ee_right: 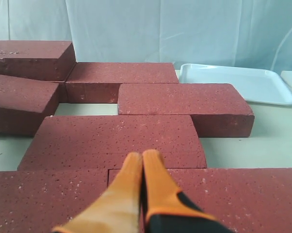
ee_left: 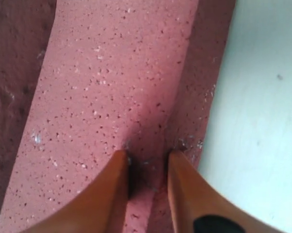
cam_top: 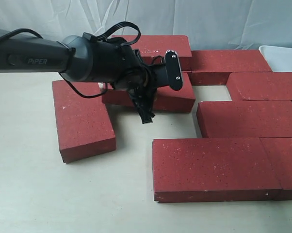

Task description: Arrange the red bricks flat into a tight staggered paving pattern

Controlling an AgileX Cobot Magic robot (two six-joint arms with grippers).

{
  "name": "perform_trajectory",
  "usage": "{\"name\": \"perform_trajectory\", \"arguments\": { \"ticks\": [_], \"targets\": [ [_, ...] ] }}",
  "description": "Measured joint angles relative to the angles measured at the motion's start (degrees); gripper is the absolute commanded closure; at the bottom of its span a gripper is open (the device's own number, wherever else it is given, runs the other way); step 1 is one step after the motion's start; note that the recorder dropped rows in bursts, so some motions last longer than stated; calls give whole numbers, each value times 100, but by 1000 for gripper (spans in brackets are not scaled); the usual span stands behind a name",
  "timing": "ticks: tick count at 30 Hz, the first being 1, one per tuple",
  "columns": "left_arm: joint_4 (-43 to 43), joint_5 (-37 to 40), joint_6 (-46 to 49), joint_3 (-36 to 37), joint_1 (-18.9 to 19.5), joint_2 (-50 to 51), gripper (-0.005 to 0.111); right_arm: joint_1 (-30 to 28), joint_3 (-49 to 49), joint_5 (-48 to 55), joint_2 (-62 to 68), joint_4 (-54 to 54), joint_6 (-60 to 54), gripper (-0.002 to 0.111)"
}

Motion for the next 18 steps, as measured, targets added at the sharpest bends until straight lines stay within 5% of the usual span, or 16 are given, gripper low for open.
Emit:
{"name": "perform_trajectory", "arguments": {
  "ticks": [4,11,18],
  "targets": [
    [-326,-295,139,0,-21,95,100,0,0,0,0,0,0,109],
    [-389,-151,167,-14,-50,119,34,0,0,0,0,0,0,109],
    [438,1187,-542,-63,-81,-112,33,0,0,0,0,0,0,109]
  ]
}}
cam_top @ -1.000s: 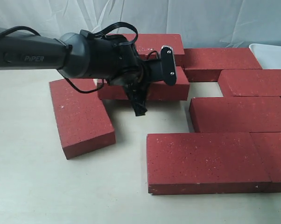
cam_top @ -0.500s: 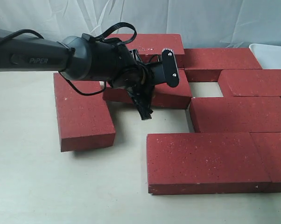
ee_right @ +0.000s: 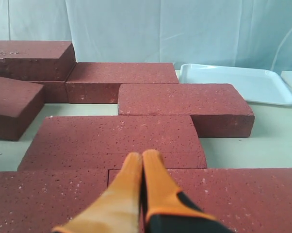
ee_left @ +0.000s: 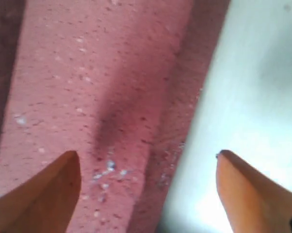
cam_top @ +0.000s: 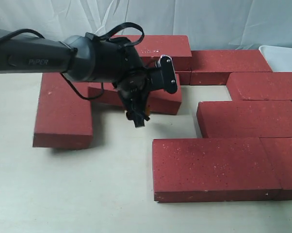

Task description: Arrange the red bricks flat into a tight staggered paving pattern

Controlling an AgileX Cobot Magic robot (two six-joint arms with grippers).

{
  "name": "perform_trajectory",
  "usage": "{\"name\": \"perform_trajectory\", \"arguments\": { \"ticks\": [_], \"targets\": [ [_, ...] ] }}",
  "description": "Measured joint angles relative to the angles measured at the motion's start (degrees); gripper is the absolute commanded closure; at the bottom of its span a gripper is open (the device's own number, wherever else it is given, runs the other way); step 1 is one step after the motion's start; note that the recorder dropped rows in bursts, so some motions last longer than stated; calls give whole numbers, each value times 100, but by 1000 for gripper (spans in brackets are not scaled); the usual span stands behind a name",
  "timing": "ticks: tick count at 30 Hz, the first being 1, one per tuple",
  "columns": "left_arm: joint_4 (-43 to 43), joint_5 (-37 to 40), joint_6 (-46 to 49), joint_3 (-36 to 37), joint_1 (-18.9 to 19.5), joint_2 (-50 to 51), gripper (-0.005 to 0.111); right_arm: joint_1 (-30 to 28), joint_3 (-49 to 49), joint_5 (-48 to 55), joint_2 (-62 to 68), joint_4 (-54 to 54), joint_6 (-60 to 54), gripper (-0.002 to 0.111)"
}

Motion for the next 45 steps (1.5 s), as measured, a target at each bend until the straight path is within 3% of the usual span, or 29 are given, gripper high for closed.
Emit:
{"name": "perform_trajectory", "arguments": {
  "ticks": [6,10,14,15,18,23,28,36,45],
  "targets": [
    [292,324,-316,-66,61,-659,33,0,0,0,0,0,0,109],
    [28,408,-316,-68,87,-868,43,0,0,0,0,0,0,109],
    [-360,553,-408,29,474,-1087,69,0,0,0,0,0,0,109],
    [-456,580,-492,85,683,-1153,82,0,0,0,0,0,0,109],
    [-737,620,-731,260,1397,-1277,106,0,0,0,0,0,0,109],
    [-1079,481,-914,577,2358,-1294,106,0,0,0,0,0,0,109],
    [-1582,253,-947,694,2808,-1156,106,0,0,0,0,0,0,109],
    [-2970,-220,-58,716,2775,-721,106,0,0,0,0,0,0,109],
    [-3715,-239,577,716,2378,-715,106,0,0,0,0,0,0,109]
  ]
}}
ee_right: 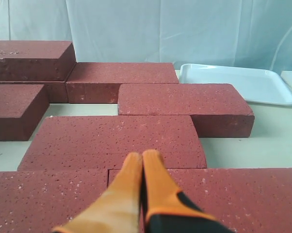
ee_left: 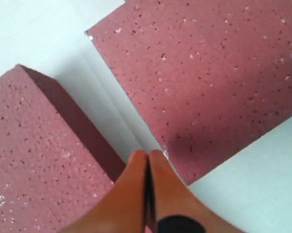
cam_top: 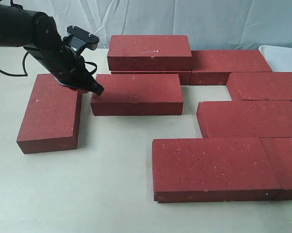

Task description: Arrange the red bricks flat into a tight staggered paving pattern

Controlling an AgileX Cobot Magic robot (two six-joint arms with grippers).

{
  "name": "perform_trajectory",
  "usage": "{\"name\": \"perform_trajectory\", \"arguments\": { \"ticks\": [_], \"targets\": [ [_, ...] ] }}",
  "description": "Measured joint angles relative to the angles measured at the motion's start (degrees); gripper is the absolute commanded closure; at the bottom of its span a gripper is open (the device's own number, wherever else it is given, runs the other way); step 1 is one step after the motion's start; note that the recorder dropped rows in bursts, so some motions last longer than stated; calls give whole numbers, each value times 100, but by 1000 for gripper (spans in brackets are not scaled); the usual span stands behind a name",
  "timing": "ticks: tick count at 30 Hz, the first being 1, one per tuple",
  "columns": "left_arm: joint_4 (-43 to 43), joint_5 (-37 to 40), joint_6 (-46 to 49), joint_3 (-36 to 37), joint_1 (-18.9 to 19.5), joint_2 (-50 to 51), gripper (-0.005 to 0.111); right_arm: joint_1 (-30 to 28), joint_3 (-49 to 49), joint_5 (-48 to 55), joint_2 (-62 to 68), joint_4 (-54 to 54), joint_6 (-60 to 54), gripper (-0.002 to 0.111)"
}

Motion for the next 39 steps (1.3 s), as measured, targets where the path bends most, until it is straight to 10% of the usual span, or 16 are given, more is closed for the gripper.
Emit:
{"name": "perform_trajectory", "arguments": {
  "ticks": [11,18,39],
  "targets": [
    [-519,156,1082,0,-539,-72,106,0,0,0,0,0,0,109],
    [2273,18,-1511,0,-98,-12,106,0,0,0,0,0,0,109],
    [1357,-1108,-1236,-13,-416,722,106,0,0,0,0,0,0,109]
  ]
}}
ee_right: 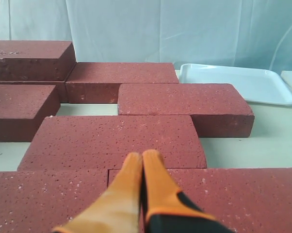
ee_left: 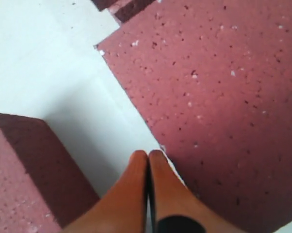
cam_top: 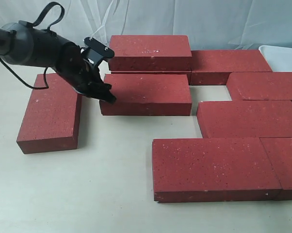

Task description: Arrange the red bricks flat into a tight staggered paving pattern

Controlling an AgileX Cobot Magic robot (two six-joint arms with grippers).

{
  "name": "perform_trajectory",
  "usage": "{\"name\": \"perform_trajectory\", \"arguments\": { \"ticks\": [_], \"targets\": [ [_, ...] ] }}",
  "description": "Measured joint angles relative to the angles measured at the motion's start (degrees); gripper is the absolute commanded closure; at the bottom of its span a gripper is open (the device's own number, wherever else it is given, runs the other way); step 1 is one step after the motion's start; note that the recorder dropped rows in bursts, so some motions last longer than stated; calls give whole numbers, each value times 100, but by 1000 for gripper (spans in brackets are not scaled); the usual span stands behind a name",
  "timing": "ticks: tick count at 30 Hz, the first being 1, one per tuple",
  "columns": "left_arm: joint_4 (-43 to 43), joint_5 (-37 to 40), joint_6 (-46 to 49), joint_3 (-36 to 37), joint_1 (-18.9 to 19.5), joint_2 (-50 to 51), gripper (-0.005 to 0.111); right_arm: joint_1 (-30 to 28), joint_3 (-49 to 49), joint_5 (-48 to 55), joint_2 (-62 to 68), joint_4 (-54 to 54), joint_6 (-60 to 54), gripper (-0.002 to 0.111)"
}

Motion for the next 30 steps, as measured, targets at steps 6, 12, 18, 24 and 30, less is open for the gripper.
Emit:
{"name": "perform_trajectory", "arguments": {
  "ticks": [6,12,18,24,30],
  "targets": [
    [-50,-404,4,0,-204,76,106,0,0,0,0,0,0,109],
    [-63,-491,4,0,-204,76,106,0,0,0,0,0,0,109],
    [37,-283,4,0,-173,76,78,0,0,0,0,0,0,109],
    [45,-157,-7,0,15,-10,58,0,0,0,0,0,0,109],
    [50,-116,-17,0,54,-581,59,0,0,0,0,0,0,109]
  ]
}}
